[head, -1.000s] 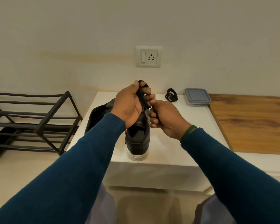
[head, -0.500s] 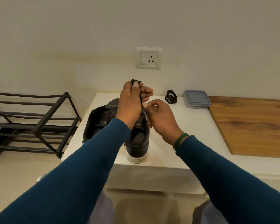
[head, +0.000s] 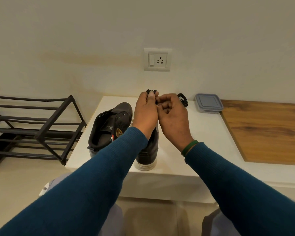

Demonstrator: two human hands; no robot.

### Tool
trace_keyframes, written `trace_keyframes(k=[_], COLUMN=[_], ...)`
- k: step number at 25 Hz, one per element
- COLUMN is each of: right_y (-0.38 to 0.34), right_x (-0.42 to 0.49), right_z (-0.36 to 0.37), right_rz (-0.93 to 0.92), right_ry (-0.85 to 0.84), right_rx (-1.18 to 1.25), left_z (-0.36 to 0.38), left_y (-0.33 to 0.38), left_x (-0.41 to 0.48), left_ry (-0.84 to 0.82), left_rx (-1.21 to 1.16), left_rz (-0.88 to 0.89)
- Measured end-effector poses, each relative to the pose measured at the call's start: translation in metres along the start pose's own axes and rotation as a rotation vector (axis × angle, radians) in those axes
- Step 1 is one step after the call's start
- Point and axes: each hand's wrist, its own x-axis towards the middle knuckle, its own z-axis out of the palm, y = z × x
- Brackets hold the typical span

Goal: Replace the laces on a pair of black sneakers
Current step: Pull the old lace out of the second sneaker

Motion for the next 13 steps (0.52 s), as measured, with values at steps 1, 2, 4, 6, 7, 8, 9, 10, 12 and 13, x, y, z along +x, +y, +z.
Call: trace_keyframes(k=[1,2,4,6,7,8,9,10,12,13], right_y=[0.001,0.002,0.002,0.005,0.008,0.010,0.011,0.012,0.011,0.012], right_x=[0.000,0.001,0.001,0.002,0.001,0.000,-0.001,-0.003,-0.007,-0.005], right_z=[0.000,0.000,-0.001,0.002,0.003,0.006,0.009,0.010,0.009,0.006], right_rz=[0.006,0.004,-0.013,-0.021,-0.014,0.000,0.008,-0.012,-0.103,-0.113], right_ry=[0.035,0.072,0.118,0.106,0.081,0.051,0.014,-0.023,-0.082,-0.092], right_rx=[0.010,0.028,0.041,-0.045,-0.114,-0.141,-0.121,-0.141,-0.335,-0.377], left_z=[0.002,0.004,0.007,0.009,0.010,0.011,0.011,0.011,0.009,0.008], left_y=[-0.002,-0.003,-0.005,-0.008,-0.008,-0.008,-0.008,-0.007,-0.007,-0.006], left_x=[0.000,0.000,0.001,0.001,0.000,0.000,0.001,0.002,0.004,0.005], left_ry=[0.002,0.005,0.020,0.022,0.022,0.028,0.040,0.054,0.070,0.066], left_rx=[-0.032,-0.060,-0.102,-0.139,-0.153,-0.163,-0.172,-0.183,-0.228,-0.262], left_rz=[-0.023,-0.044,-0.074,-0.099,-0.117,-0.130,-0.135,-0.136,-0.142,-0.157])
